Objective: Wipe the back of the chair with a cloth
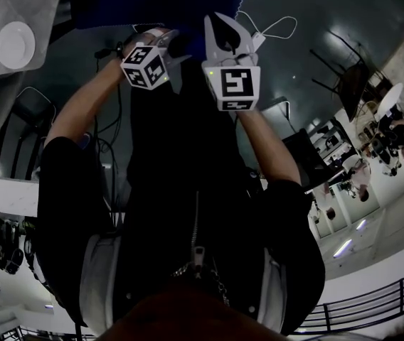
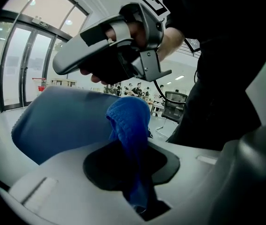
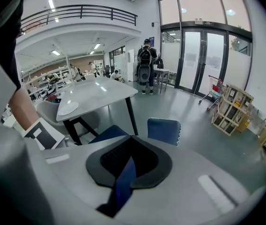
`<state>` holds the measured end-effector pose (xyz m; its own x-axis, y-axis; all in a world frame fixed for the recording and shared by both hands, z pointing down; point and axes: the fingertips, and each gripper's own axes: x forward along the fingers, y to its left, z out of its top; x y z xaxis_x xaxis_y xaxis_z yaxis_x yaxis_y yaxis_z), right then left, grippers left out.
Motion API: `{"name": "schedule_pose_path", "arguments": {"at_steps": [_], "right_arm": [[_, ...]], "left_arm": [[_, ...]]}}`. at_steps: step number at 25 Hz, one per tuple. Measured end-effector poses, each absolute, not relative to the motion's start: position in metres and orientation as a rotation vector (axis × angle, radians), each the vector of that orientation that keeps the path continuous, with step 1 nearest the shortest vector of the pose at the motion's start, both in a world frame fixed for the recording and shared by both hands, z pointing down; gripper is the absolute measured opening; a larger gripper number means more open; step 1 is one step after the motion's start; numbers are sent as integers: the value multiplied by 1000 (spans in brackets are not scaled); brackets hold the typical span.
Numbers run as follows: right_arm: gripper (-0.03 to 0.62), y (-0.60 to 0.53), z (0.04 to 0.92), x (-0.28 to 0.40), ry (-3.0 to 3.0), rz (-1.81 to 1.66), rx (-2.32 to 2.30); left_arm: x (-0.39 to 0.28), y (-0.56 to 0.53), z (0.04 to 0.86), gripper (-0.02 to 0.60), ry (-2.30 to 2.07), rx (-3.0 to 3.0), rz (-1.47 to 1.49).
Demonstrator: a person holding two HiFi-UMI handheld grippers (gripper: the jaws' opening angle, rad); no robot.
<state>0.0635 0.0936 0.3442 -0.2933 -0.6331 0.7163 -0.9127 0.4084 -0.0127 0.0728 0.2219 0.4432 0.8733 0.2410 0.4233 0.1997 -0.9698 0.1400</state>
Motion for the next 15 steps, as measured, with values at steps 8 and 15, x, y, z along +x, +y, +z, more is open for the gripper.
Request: {"name": "schedule_pose_path", "arguments": {"at_steps": [8,15], "right_arm": [[3,83,344,61,-2034,604,1365],[3,56,342,53,-2045,613,1412]], "left_arm": [[58,136,458,91,-36,2942,687],[46,16,475,92,-499,2872,588]]}}
